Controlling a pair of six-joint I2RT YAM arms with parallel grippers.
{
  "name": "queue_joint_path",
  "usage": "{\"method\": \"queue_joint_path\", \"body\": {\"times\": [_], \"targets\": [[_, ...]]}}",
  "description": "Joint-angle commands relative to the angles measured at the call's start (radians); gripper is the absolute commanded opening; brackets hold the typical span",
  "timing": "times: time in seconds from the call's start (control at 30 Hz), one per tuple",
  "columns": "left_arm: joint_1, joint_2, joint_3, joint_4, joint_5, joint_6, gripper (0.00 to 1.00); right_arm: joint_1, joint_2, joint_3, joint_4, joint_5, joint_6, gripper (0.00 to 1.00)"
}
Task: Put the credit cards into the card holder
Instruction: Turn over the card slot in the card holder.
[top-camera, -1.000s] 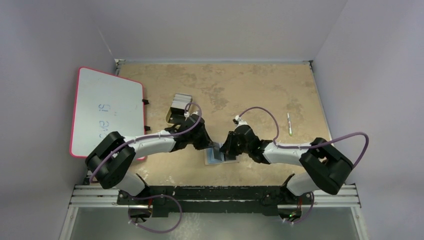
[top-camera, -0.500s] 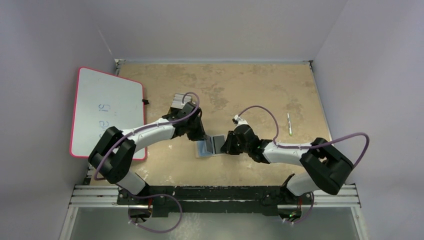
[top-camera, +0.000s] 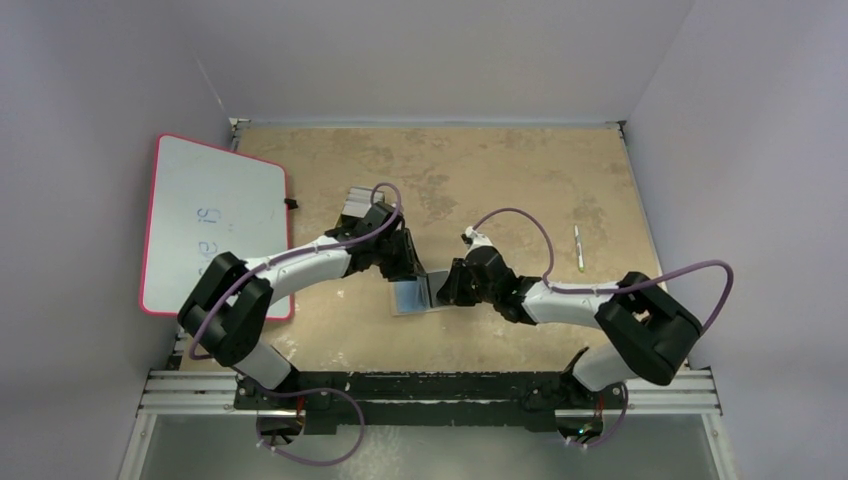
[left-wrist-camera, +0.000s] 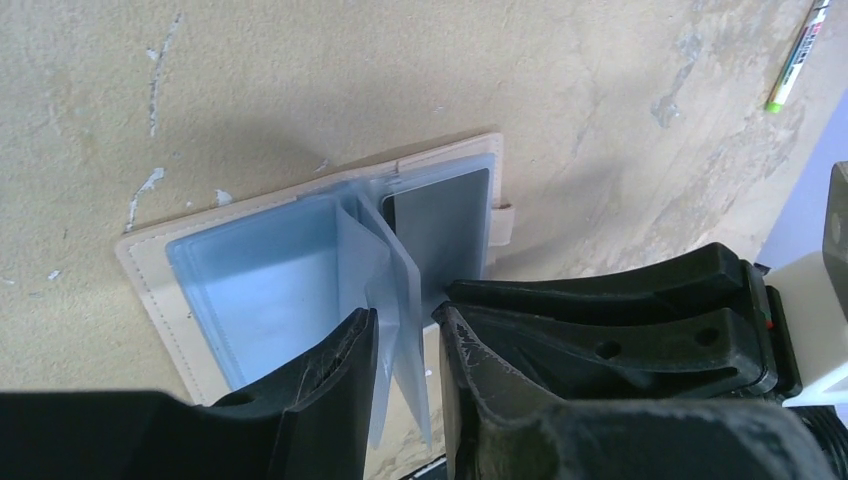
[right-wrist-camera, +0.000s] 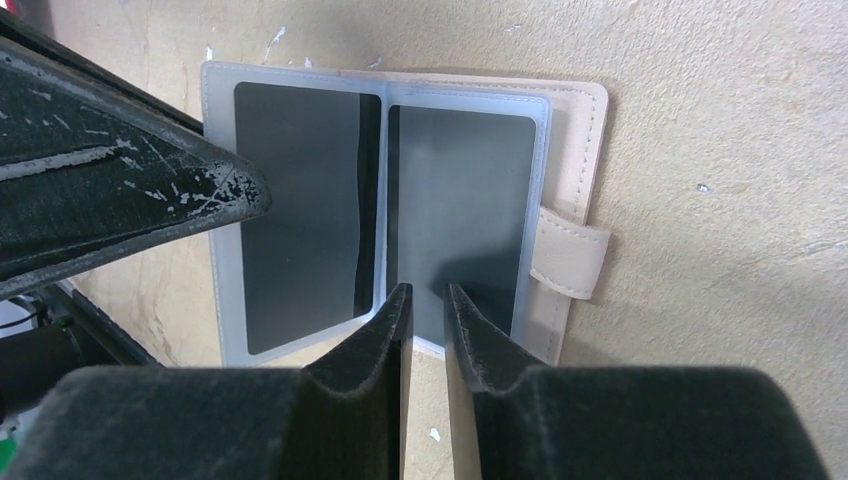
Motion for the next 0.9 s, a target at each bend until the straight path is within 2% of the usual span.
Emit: {"method": "queue_joint_path", "body": {"times": [0.0, 0.3, 0.63, 0.87], "targets": [[-0.003, 0.004, 0.045, 0.057, 0.030, 0.000, 0.29, 0.006, -0.062, 0.021, -0.015, 0.023, -0.010, 0.21], [-0.007, 0.032, 0.053, 0.084, 0.030, -0.013, 0.29, 0.007, -0.216, 0.013, -0.020, 0.039, -0.006, 0.35], [-0.008, 0.037, 0.059, 0.072, 0.012, -0.006, 0.29, 0.009, -0.189, 0.037, -0.007, -0.003, -0.004, 0.43], [-0.009, 0.041, 0.056, 0.074, 0.005, -0.005, 0.29, 0.017, -0.141, 0.045, 0.004, -0.008, -0.002, 0.44]]}}
